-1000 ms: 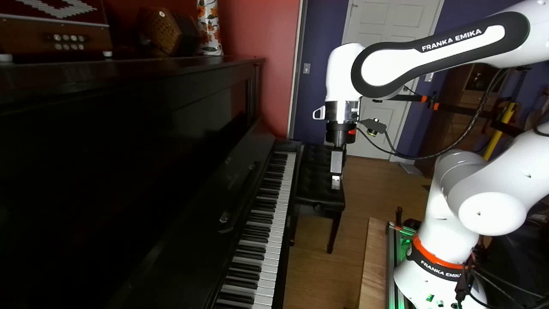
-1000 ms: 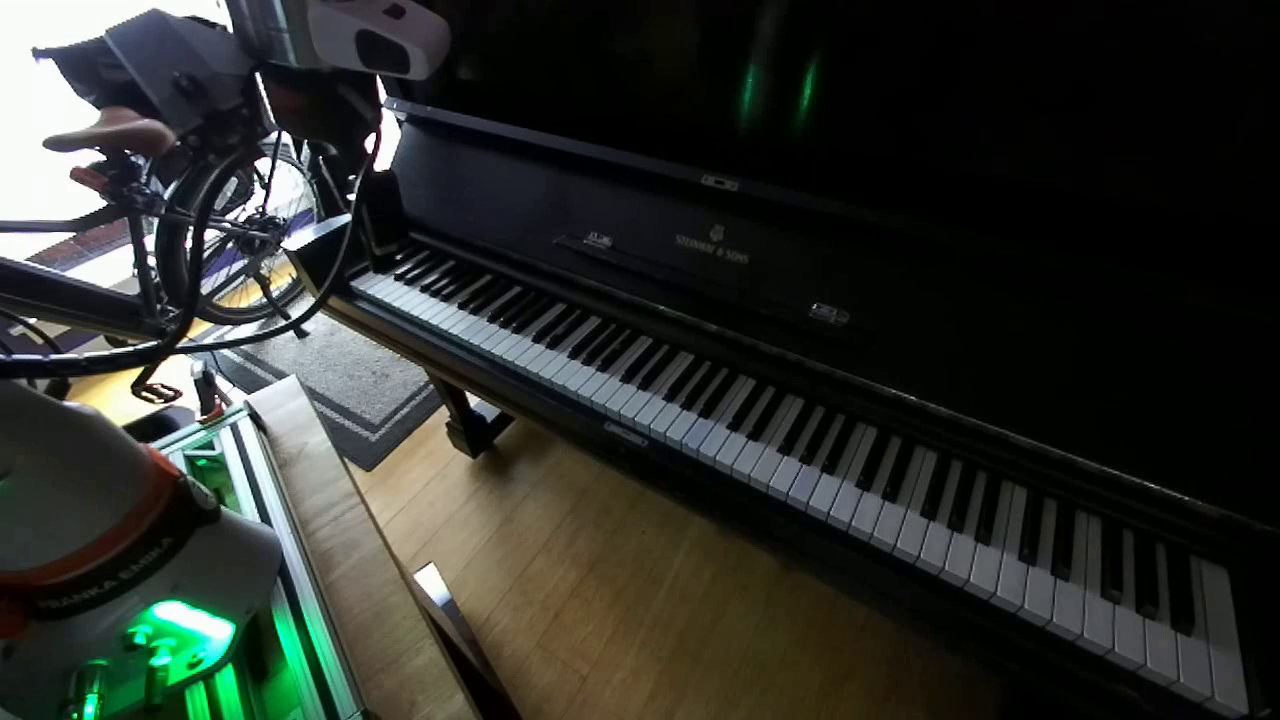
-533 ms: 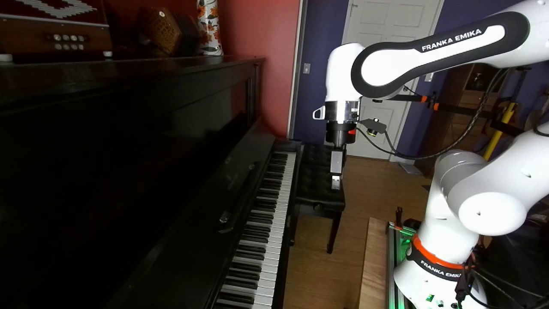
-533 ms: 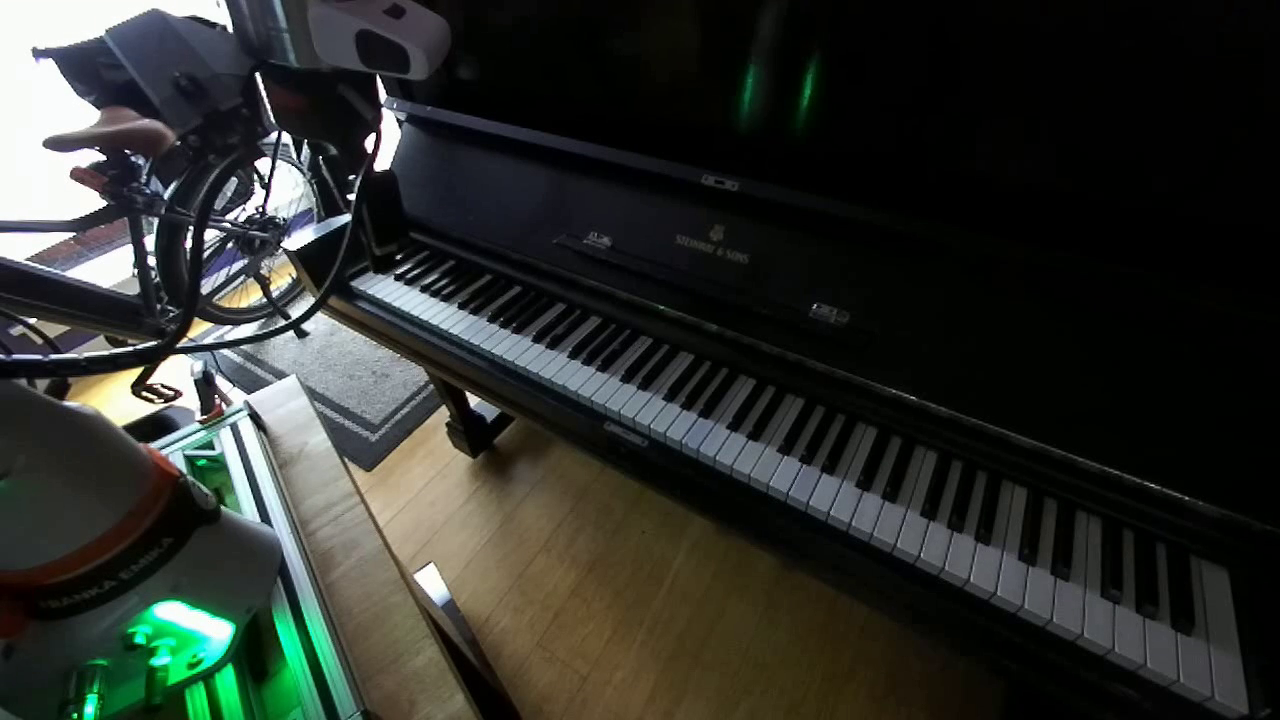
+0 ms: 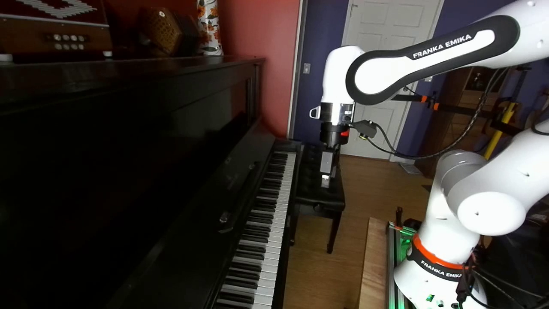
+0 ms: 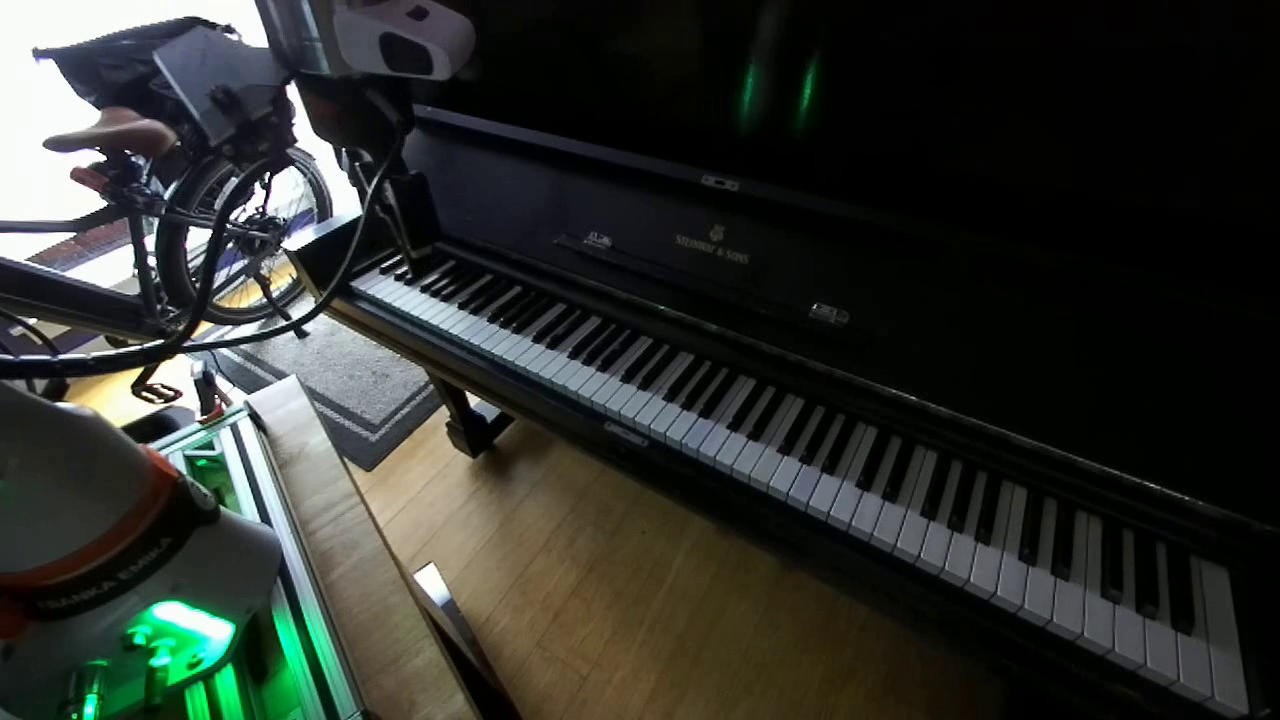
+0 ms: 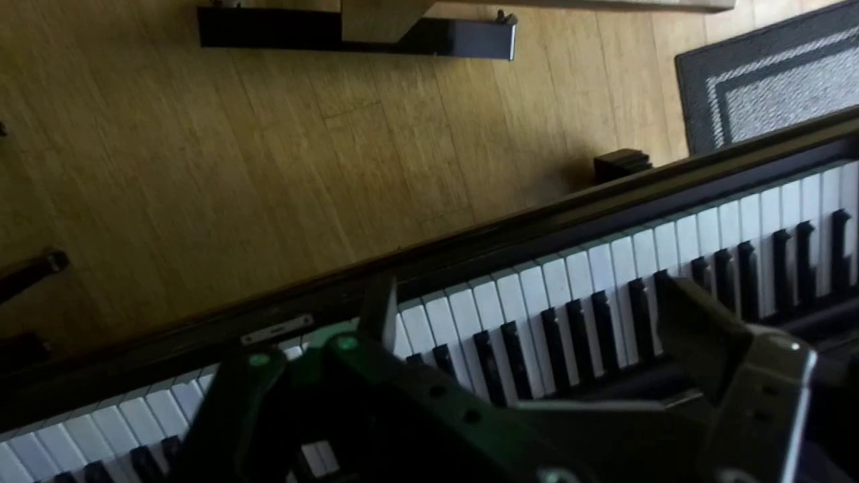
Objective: Press the key on the piano
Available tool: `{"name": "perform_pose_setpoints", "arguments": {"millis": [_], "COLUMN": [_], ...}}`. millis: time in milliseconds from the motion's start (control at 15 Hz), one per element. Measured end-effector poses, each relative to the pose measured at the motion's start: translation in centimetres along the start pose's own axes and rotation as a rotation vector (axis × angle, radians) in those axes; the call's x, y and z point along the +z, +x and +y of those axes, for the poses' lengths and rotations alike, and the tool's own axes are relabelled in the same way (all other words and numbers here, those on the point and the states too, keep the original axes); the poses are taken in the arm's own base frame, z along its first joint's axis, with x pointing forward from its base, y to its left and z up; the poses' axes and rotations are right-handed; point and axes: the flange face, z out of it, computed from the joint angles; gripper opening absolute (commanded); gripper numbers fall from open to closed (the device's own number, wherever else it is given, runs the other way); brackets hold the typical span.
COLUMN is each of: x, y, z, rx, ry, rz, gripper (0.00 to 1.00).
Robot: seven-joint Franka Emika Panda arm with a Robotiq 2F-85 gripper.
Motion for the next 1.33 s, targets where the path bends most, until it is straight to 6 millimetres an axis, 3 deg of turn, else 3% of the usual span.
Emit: {"name": "perform_pose_setpoints", "arguments": {"millis": [600,1333], "x": [8.0,7.2], "y": [7.5,7.6], "z": [1.5,1.4], "rx": [0.039,0.037], "ry": [-0.090,-0.090], "rz": [0.098,0.116], "gripper": [1.00,1.00]}}
